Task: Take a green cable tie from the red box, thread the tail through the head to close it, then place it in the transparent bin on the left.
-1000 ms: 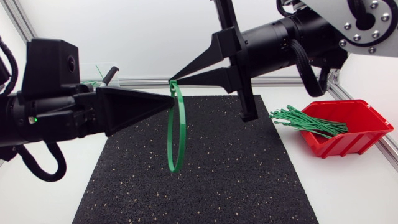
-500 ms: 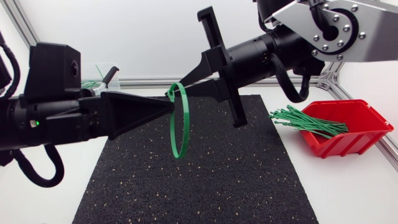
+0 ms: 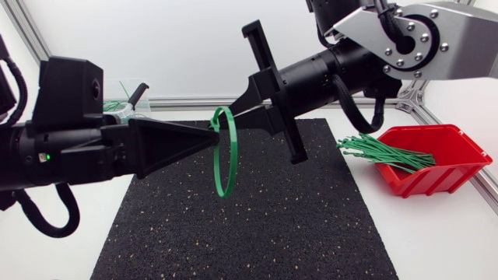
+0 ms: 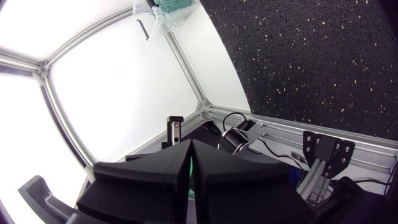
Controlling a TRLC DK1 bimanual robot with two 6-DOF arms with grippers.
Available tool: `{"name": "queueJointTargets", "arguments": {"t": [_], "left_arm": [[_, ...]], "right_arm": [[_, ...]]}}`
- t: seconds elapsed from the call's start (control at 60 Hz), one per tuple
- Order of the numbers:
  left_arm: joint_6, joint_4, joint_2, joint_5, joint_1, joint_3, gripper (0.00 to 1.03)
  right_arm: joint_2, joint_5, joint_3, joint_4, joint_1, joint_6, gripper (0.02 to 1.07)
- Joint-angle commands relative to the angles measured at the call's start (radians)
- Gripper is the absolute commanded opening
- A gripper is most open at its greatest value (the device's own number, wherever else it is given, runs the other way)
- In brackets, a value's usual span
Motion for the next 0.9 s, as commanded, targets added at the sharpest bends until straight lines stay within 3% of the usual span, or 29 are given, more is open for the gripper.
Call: {"name": "queueJointTargets", "arguments": {"t": [0.0, 0.117, 0.283, 0.367, 0.5, 0.55, 0.7, 0.883], "left_arm": [[0.014, 0.031, -0.033, 0.030, -0.033, 0.058, 0.03], [0.020, 0.011, -0.019, 0.026, -0.027, 0.063, 0.03], [0.060, -0.068, -0.007, 0.007, -0.018, 0.080, 0.03], [0.082, -0.111, 0.013, -0.003, -0.004, 0.095, 0.03], [0.114, -0.188, 0.038, -0.033, 0.002, 0.124, 0.03], [0.146, -0.245, 0.055, -0.074, 0.002, 0.147, 0.03], [0.226, -0.364, 0.061, -0.175, 0.007, 0.184, 0.03], [0.356, -0.536, 0.072, -0.318, 0.094, 0.252, 0.03]], "right_arm": [[0.013, 0.049, 0.002, -0.008, 0.008, -0.022, 0.08], [-0.008, 0.054, 0.028, -0.039, 0.003, -0.059, 0.08], [-0.035, 0.026, 0.081, -0.105, 0.002, -0.132, 0.36], [-0.039, 0.028, 0.106, -0.137, -0.009, -0.178, 0.52], [-0.012, 0.056, 0.163, -0.283, -0.031, -0.321, 0.94], [0.005, 0.102, 0.183, -0.347, -0.037, -0.390, 1.02], [0.019, 0.244, 0.187, -0.421, -0.081, -0.516, 1.03], [0.036, 0.540, 0.190, -0.482, -0.092, -0.657, 1.03]]}}
